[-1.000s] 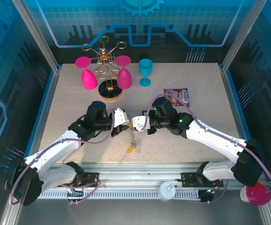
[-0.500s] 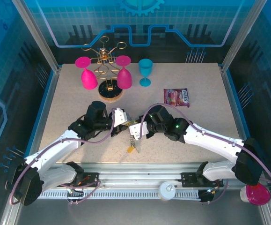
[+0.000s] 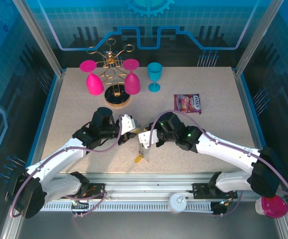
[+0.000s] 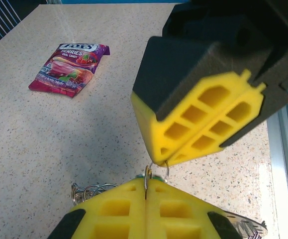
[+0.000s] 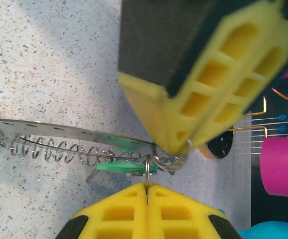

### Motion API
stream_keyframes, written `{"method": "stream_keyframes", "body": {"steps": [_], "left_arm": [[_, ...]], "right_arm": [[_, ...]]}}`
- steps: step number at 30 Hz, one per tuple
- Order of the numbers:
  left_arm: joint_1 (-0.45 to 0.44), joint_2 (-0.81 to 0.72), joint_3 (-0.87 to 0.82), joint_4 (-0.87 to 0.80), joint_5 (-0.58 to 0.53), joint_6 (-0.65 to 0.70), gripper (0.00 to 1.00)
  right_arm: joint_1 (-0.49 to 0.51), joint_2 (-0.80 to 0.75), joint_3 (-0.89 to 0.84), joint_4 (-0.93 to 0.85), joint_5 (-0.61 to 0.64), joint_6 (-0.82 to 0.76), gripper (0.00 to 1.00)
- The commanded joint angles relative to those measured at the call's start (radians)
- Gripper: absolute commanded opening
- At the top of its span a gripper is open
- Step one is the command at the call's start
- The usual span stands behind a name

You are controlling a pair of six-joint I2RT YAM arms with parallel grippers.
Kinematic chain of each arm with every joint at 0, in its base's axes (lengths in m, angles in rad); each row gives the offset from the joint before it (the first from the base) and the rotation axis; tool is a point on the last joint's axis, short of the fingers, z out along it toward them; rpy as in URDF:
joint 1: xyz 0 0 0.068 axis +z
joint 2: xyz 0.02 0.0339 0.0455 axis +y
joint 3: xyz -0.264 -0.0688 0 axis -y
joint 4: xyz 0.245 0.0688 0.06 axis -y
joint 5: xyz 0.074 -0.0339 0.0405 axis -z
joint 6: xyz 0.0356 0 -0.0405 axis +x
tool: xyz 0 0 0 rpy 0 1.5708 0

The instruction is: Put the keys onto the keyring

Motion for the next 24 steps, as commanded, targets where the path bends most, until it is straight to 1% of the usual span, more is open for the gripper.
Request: {"method": "stream_keyframes", "body": {"steps": [1,4,8,14,18,19,21,23,24], "left_arm": [[-0.004,-0.014,0.031,0.029,0.01,0.001,0.0],[-0.004,-0.011,0.03,0.029,0.004,0.006,0.0],[-0.004,-0.015,0.017,0.05,-0.016,0.02,0.0],[0.002,-0.028,-0.012,0.099,-0.024,0.035,0.0],[0.018,-0.032,-0.032,0.12,-0.007,0.038,0.0],[0.022,-0.034,-0.037,0.124,-0.002,0.041,0.0],[0.025,-0.035,-0.046,0.138,0.012,0.044,0.0],[0.028,-0.035,-0.055,0.151,0.024,0.048,0.0],[0.029,-0.035,-0.059,0.157,0.031,0.051,0.0]], "right_arm": [[-0.047,-0.045,-0.012,0.026,-0.066,0.117,0.0],[-0.074,-0.038,-0.048,-0.013,-0.085,0.168,0.0],[-0.076,0.026,-0.077,-0.058,-0.015,0.15,0.0],[-0.075,0.114,-0.125,0.011,0.01,0.185,0.0],[-0.076,0.175,-0.118,0.007,0.02,0.181,0.0],[-0.078,0.185,-0.112,-0.002,0.018,0.181,0.04],[-0.089,0.186,-0.1,-0.018,-0.011,0.198,0.17],[-0.121,0.158,-0.085,-0.03,-0.101,0.239,0.29],[-0.139,0.136,-0.082,-0.025,-0.148,0.261,0.33]]}}
